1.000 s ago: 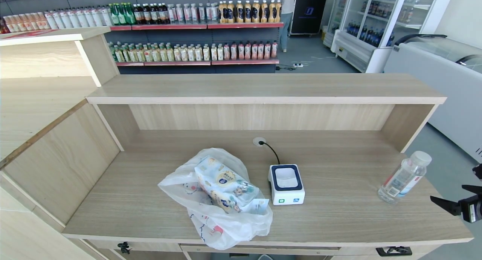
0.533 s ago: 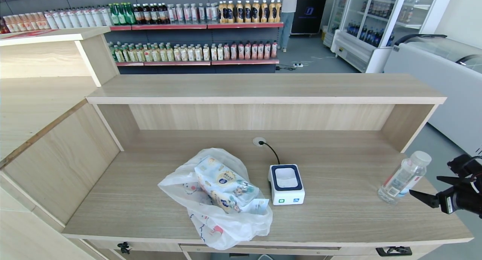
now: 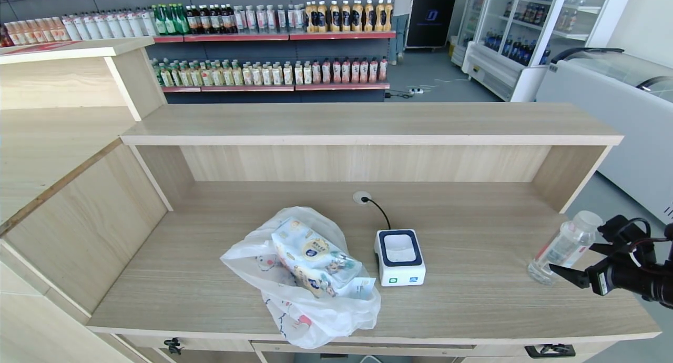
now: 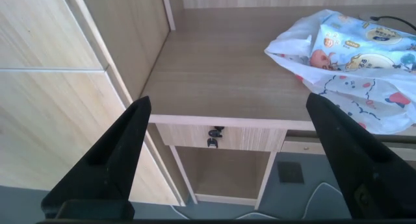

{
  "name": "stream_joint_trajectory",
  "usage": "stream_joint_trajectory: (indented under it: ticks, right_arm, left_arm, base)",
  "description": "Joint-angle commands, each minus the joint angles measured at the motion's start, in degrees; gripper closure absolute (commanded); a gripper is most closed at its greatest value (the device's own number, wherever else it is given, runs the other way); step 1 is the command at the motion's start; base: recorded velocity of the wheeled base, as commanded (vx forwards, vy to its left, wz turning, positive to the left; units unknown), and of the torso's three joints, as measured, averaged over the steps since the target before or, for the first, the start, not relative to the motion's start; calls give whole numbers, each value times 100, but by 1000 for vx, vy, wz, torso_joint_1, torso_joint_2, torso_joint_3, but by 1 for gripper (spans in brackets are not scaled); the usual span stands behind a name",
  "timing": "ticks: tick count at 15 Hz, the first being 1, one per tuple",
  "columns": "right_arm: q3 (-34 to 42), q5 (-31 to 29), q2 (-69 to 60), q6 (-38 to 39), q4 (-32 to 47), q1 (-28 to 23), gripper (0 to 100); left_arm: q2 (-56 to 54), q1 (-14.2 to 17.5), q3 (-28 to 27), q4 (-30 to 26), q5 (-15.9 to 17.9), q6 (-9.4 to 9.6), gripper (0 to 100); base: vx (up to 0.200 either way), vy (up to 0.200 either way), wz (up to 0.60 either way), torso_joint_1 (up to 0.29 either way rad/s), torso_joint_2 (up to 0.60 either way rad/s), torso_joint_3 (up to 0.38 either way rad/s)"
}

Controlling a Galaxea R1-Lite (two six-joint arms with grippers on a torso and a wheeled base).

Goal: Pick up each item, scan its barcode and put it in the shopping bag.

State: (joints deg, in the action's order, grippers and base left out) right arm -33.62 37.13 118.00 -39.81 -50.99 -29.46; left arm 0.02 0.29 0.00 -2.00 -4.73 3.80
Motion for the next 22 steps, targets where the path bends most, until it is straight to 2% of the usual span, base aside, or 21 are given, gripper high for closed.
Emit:
stream_joint_trajectory:
  ticks: [1,9,22]
  right_arm:
    - [-74,5,91,0,-7,116,0]
    - [-303,5,390,26,-253,380,0]
    - [-373,277,680,26,-561,503,0]
  left_arm:
    - [-2,-3,0,-2,-2,6,0]
    - [-2,6,0,-2,-2,6,0]
    - [-2,-3,0,-2,-2,-2,0]
  base:
    - [0,0,0,0,0,0]
    - [0,0,0,0,0,0]
    - [0,0,0,0,0,0]
